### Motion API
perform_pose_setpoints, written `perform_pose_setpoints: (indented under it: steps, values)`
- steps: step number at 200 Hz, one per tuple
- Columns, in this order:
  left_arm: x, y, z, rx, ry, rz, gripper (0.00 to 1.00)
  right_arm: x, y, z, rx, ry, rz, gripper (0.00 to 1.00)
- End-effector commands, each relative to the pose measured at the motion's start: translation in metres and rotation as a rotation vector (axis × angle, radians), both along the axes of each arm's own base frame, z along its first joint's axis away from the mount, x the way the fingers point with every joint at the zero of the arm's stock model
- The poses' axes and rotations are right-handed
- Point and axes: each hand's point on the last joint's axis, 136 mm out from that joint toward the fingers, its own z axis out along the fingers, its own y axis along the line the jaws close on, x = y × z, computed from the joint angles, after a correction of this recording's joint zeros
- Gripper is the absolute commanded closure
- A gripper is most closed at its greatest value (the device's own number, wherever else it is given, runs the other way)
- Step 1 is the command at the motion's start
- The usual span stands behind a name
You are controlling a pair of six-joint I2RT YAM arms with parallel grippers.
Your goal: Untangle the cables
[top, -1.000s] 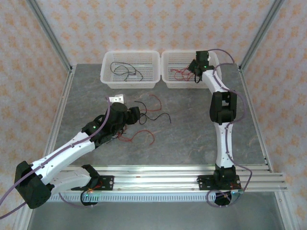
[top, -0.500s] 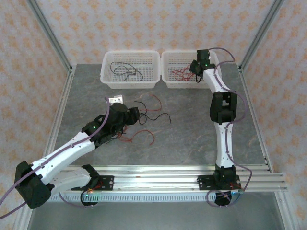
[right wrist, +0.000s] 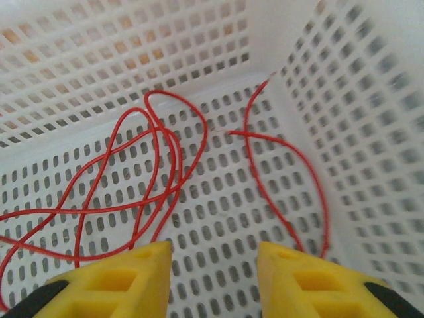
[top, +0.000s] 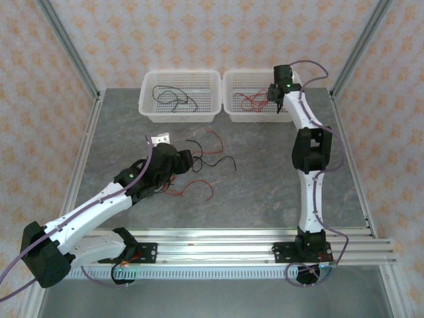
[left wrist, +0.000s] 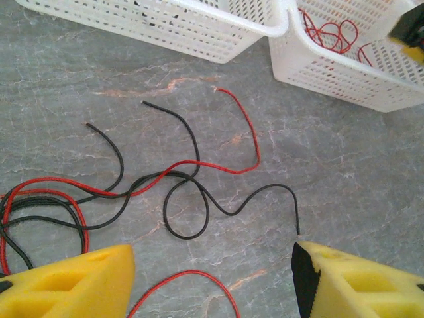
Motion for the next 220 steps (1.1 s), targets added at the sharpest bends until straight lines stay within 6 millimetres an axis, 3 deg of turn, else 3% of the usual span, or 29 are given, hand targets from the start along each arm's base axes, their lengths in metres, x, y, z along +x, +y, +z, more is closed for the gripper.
perform_pose_setpoints:
  steps: [1,46,80,111,134,145,190,220]
  values:
    - [-0.003,0.005,-0.015,0.036,0.039,0.027,0.35,-0.025,-0.023,0.079,-0.106,-0.093,-0.028,0.61]
    - [0.0,0.006,-0.034,0.078,0.082,0.048,0.36,-0.085,-0.028,0.134,-0.113,-0.214,-0.044,0.59]
    - [0.005,0.001,-0.052,0.071,0.106,0.055,0.37,-0.153,-0.009,0.137,-0.06,-0.291,-0.01,0.58]
    - [0.011,0.0,-0.057,0.083,0.119,0.077,0.37,-0.215,0.023,0.117,0.017,-0.302,0.073,0.58]
    - [0.017,0.0,-0.061,0.079,0.12,0.109,0.37,-0.253,0.049,0.083,0.102,-0.283,0.13,0.58]
    - [0.02,-0.002,-0.064,0.071,0.122,0.119,0.38,-0.269,0.056,0.076,0.133,-0.288,0.146,0.59]
    - [0.041,-0.02,-0.072,0.006,0.123,0.122,0.38,-0.301,0.072,0.039,0.195,-0.236,0.178,0.6]
    - [0.059,-0.033,-0.083,0.023,0.167,0.103,0.43,-0.309,0.07,0.03,0.197,-0.231,0.18,0.6]
